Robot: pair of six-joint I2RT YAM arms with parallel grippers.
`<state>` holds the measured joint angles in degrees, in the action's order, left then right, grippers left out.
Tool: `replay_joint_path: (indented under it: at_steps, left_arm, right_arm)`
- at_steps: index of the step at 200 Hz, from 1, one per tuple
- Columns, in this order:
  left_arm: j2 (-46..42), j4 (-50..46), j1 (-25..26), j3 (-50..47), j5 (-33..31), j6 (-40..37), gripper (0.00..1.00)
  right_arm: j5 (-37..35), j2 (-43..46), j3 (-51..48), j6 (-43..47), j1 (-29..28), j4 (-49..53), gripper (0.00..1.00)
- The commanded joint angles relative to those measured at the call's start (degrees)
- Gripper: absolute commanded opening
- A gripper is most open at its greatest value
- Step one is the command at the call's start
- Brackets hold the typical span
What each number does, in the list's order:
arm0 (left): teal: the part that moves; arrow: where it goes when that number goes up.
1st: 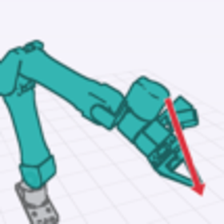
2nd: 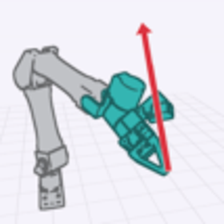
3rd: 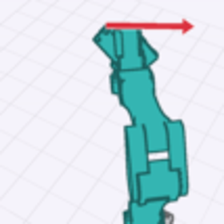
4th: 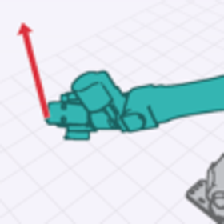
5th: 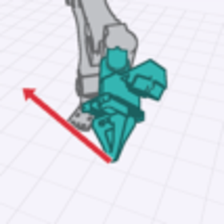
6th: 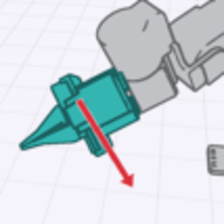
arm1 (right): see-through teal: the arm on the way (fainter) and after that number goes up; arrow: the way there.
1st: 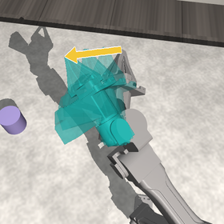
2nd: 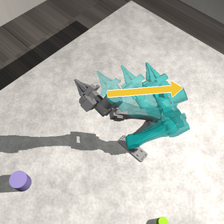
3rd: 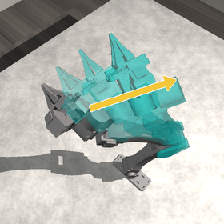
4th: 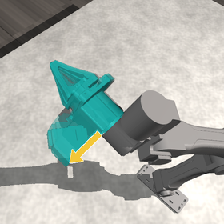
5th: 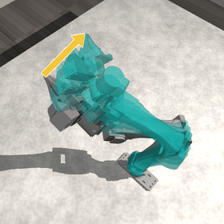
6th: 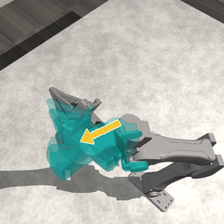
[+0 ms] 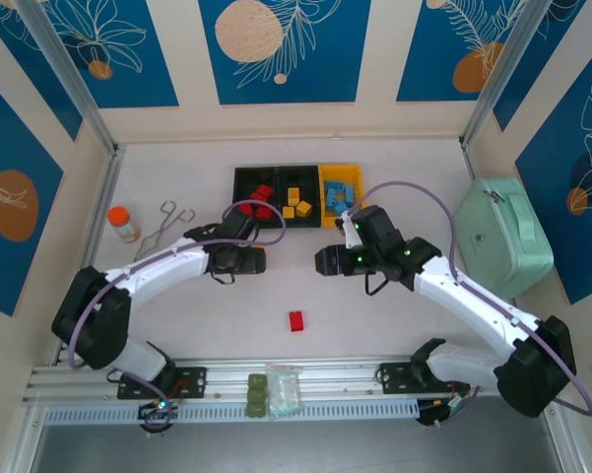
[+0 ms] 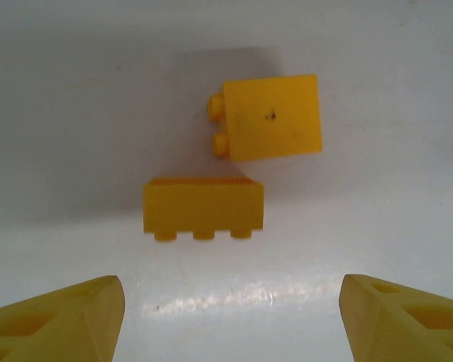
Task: Sort the legos into containers by color
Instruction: Pick up the lego from the center of the table.
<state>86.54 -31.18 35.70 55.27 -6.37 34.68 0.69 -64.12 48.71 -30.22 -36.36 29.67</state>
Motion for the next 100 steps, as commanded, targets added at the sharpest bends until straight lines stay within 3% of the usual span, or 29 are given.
replay_joint_path:
  at_steps: [1,58,100]
  left_arm:
    - [3.66,-1.92,-1.07,2.86,-2.05,-3.16,0.75]
    - [11.02,-1.21,-1.78,6.24,-3.71,-4.88,0.70]
    - [12.80,-1.51,-1.95,7.01,-2.99,-5.28,0.49]
  right_arm:
    - [2.04,2.75,-3.17,-3.62,-1.56,-1.63,0.62]
    - [1.42,3.78,-5.95,-5.99,-2.22,-3.20,0.62]
    - [0.89,2.52,-5.71,-6.17,-2.31,-3.70,0.62]
